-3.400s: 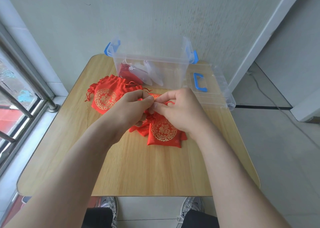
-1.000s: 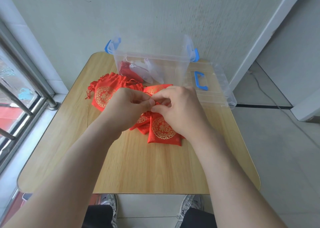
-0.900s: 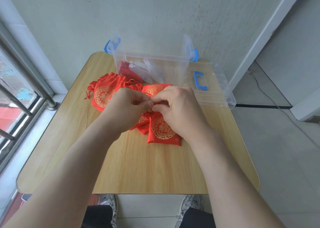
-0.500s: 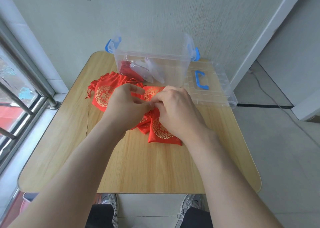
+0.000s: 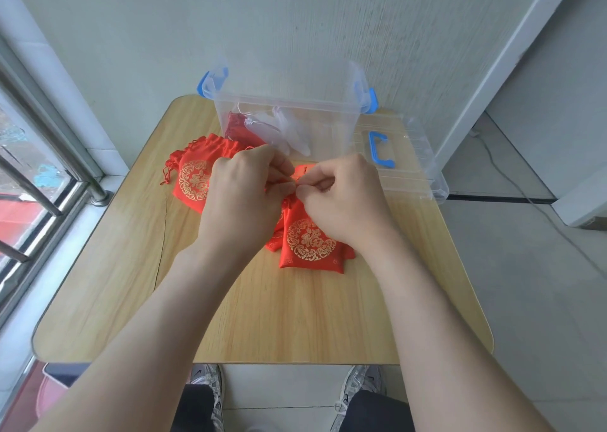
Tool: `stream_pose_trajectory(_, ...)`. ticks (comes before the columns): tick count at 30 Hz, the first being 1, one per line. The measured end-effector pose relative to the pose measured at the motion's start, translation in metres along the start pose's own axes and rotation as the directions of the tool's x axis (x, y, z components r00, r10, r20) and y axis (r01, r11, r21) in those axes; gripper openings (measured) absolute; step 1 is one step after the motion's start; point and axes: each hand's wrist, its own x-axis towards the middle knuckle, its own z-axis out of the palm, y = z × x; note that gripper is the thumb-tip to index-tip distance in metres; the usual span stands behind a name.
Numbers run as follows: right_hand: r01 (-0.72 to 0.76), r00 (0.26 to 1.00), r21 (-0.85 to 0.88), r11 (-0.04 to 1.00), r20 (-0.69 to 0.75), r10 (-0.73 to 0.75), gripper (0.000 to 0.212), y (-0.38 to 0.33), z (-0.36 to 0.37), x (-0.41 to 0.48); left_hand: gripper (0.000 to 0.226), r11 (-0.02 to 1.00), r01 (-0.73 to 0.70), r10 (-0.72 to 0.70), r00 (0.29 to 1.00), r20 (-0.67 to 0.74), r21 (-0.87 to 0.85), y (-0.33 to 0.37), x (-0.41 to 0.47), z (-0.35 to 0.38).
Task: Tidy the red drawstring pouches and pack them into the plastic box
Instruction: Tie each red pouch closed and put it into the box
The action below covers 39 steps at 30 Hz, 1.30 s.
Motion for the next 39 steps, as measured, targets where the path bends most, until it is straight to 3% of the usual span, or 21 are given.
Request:
stream_pose_trajectory(4, -0.276, 0.957, 0.280, 0.919, 0.168, 0.236, 0.010, 0.005, -0.005, 0.003, 0.025, 0.998, -0.052, 0.053, 0.998, 0.044, -0.032, -0.002, 0.002, -0.003)
stream_pose_trajectory(7, -0.413, 0.904, 0.448, 0.793, 0.309, 0.296, 0.005, 0.005, -0.012, 0.002, 0.024, 0.994, -0.039, 0.045, 0.997, 0.059, -0.102, -0.001, 0.002, -0.005)
stream_pose_trajectory(12, -0.511, 0.859, 0.644, 0.569, 0.400, 0.319, 0.009, 0.003, -0.014, 0.002, 0.013, 0.988, -0.004, 0.013, 0.998, 0.056, -0.154, 0.000, 0.002, -0.010)
stream_pose_trajectory(17, -0.543, 0.839, 0.675, 0.499, 0.411, 0.356, 0.007, 0.001, -0.012, 0.004, 0.012, 0.980, 0.052, -0.037, 0.996, 0.077, -0.192, 0.000, 0.002, -0.011)
stream_pose_trajectory(30, -0.516, 0.856, 0.575, 0.634, 0.324, 0.403, 0.004, 0.004, -0.011, 0.005, 0.020, 0.985, -0.044, 0.073, 0.981, 0.179, -0.165, -0.005, 0.001, -0.014)
stream_pose_trajectory(35, -0.506, 0.862, 0.543, 0.670, 0.322, 0.391, 0.005, 0.003, -0.012, 0.004, 0.008, 0.989, -0.050, 0.072, 0.985, 0.157, -0.140, -0.009, 0.004, -0.014)
stream_pose_trajectory(39, -0.471, 0.881, 0.466, 0.749, 0.300, 0.367, 0.005, 0.005, -0.012, 0.005, 0.003, 0.991, -0.103, 0.120, 0.969, 0.218, -0.085, -0.011, 0.003, -0.012)
